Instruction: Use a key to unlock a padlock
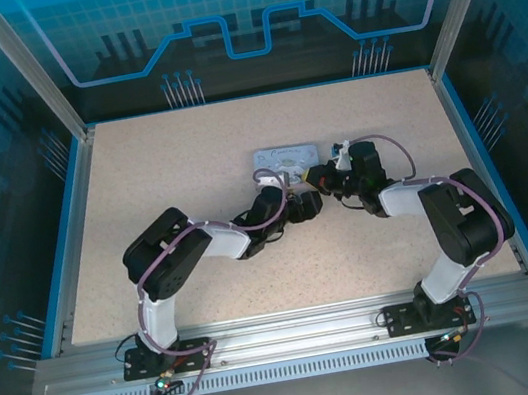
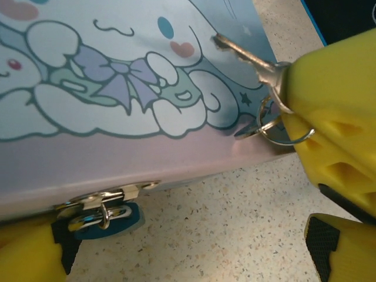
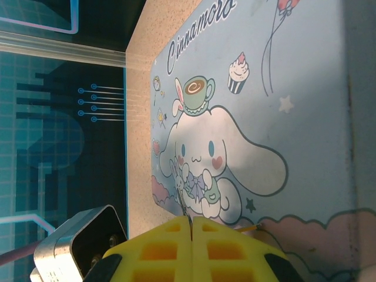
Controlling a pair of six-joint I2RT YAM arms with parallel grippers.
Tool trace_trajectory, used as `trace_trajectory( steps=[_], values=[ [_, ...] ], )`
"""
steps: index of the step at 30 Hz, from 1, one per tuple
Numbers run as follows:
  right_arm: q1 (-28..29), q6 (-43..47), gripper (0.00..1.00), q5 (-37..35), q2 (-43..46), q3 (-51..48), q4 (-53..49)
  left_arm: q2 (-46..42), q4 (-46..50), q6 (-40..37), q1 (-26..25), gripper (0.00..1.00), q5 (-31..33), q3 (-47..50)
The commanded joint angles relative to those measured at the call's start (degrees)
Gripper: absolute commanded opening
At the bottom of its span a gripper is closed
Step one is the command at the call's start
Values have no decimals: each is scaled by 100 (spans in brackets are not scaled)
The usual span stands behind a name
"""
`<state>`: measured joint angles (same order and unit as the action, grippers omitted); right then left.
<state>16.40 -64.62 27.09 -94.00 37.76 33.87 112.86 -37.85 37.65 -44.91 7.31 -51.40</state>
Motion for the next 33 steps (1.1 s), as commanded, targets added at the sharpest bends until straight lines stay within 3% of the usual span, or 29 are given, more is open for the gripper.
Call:
trace_trajectory(
  steps=[1, 6, 13, 19, 25, 33],
  values=[
    [42, 24, 0, 90, -79, 65, 24, -76, -11, -231, -27, 99, -190, 195],
    [39, 37, 0, 86, -90, 57, 15, -153, -1407, 339, 12, 98, -413, 686],
    [35, 54, 0, 83, -110, 17, 8, 305, -2361, 1187, 177, 94, -480, 808],
    [34, 37, 0, 97, -137, 46, 17, 403, -2112, 1325, 181, 88, -407, 756],
    [36, 46, 0, 121, -163, 65, -1, 501, -2130, 1464, 180, 75, -282, 815],
    [31, 26, 0, 102, -185, 35, 23, 526, -1703, 1369, 83, 76, -221, 693]
  ],
)
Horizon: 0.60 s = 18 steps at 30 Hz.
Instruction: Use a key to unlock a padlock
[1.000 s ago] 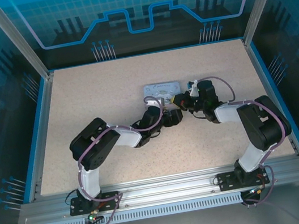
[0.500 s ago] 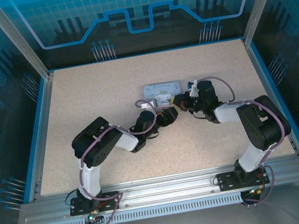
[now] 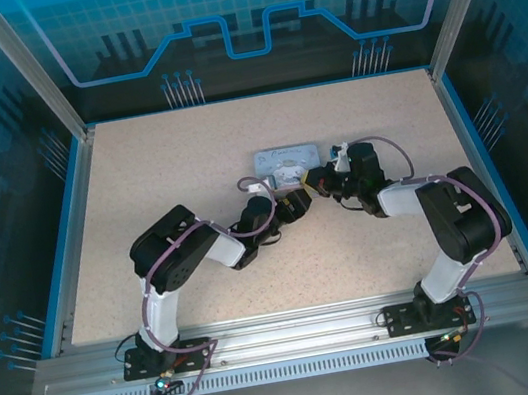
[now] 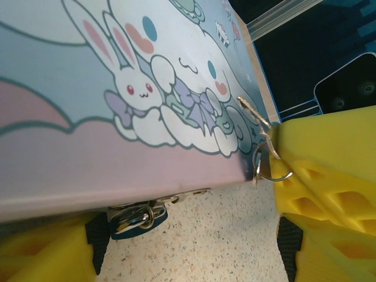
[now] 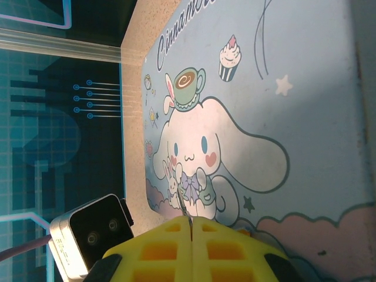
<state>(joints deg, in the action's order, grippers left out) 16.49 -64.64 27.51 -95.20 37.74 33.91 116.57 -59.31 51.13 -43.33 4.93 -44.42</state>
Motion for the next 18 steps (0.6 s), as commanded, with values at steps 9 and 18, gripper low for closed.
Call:
trace_trajectory(
  steps=[9, 18],
  values=[
    [30, -14, 0, 58, -134, 34, 107, 69, -166, 162, -207, 70, 62, 362],
    [40, -42, 0, 71, -201, 14, 168, -34, 1167, -430, -250, 69, 172, -175]
  ],
)
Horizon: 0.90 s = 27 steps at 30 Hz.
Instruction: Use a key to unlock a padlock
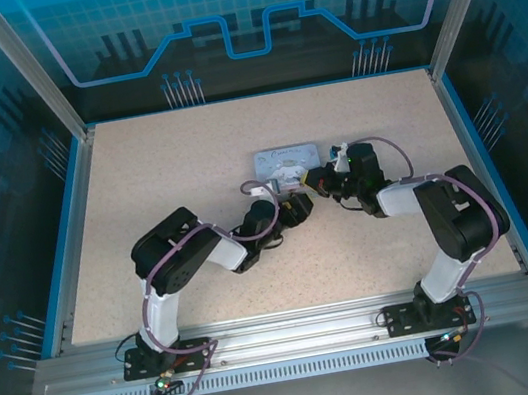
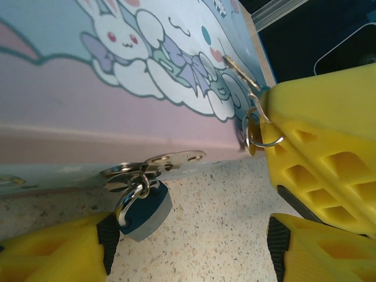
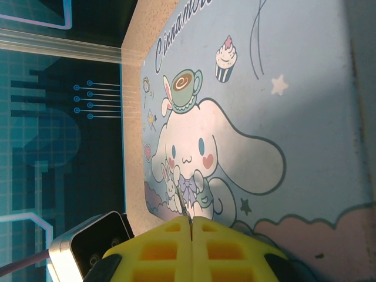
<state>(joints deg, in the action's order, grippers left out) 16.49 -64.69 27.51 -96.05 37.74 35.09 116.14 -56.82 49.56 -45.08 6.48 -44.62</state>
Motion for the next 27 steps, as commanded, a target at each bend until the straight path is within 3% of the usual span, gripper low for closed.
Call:
trace_trajectory(
  steps=[1, 6, 14, 27],
  values=[
    [39, -35, 0, 71, -123, 4, 59, 27, 962, -359, -71, 69, 20, -210],
    [49, -62, 0, 58, -151, -29, 116, 111, -155, -202, -68, 62, 56, 25],
    [57, -73, 0, 71, -211, -23, 156, 322, -1187, 417, -63, 63, 275, 247],
    [74, -97, 0, 71, -264, -29, 209, 136, -1525, 611, -118, 69, 45, 211]
  ],
)
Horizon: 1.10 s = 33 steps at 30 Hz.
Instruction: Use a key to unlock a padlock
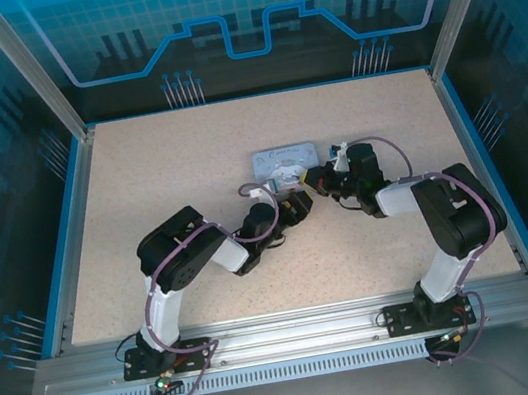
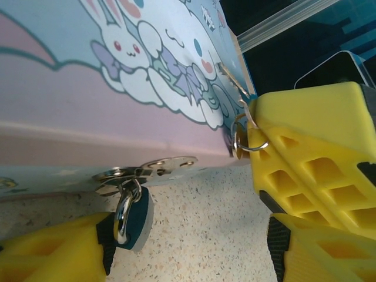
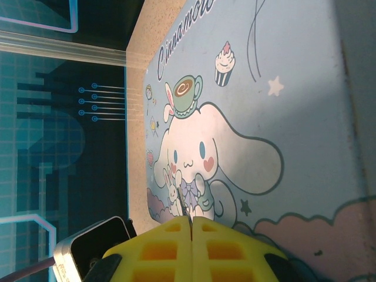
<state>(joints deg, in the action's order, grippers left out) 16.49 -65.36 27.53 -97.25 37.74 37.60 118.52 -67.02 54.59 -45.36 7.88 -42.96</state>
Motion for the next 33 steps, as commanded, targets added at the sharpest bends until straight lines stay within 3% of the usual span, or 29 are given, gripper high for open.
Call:
trace_trajectory(
  steps=[1, 8, 14, 22, 33],
  values=[
    [73, -29, 0, 73, -152, -22, -34, -146, -455, 90, -100, 70, -82, 59],
    [82, -73, 0, 83, -228, -31, 45, -156, 775, 97, -88, 74, 108, -242],
    [91, -90, 0, 77, -222, -38, 71, -70, 1237, 296, -87, 74, 302, -347],
    [95, -126, 0, 84, -288, -32, 136, -202, 2142, 592, -88, 57, 822, -483],
    [126, -179, 0, 75, -338, -4, 186, -259, 2650, 843, -106, 39, 1211, -556]
  ],
)
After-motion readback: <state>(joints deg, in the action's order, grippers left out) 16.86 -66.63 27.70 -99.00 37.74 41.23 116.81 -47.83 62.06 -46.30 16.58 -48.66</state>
